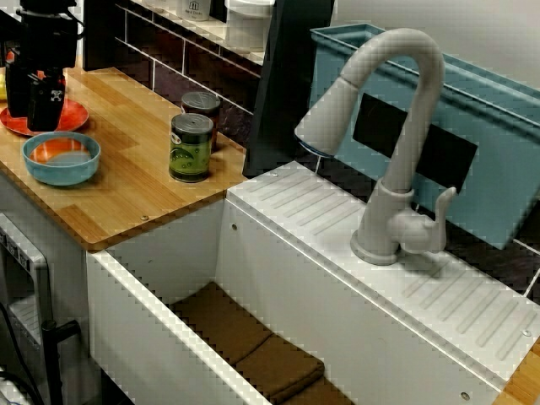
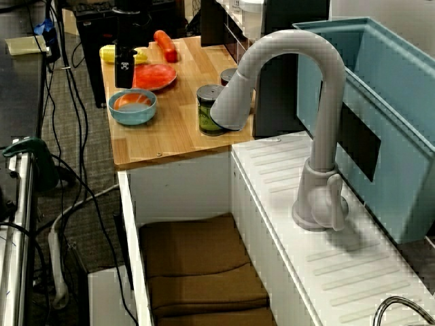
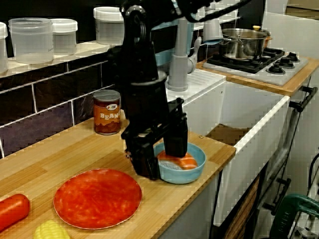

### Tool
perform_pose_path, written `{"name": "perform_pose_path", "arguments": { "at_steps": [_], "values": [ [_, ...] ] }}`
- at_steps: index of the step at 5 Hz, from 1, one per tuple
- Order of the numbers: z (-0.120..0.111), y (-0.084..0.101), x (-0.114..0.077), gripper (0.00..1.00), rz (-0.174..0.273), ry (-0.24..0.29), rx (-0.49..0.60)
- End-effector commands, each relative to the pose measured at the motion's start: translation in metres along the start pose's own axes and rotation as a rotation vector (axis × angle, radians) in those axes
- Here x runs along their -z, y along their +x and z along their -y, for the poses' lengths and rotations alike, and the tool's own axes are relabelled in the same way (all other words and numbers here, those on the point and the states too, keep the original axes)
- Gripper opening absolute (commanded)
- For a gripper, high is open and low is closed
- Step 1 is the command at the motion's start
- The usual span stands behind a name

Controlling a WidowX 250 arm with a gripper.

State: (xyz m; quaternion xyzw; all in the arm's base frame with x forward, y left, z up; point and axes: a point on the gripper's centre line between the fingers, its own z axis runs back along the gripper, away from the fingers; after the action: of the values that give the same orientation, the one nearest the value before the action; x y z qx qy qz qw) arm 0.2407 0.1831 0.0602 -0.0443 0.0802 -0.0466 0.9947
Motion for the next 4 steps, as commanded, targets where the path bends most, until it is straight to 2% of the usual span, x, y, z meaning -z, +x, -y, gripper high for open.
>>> {"name": "perform_pose_path", "arguments": {
  "at_steps": [1,3,4],
  "values": [
    [-0.024,-0.002,-0.008,1.00,0.007,0.027,-0.014],
    [-0.039,-0.004,-0.006,1.00,-0.013,0.013,-0.028],
    [-0.041,-0.003,-0.004,0.96,-0.018,0.013,-0.031]
  ]
}}
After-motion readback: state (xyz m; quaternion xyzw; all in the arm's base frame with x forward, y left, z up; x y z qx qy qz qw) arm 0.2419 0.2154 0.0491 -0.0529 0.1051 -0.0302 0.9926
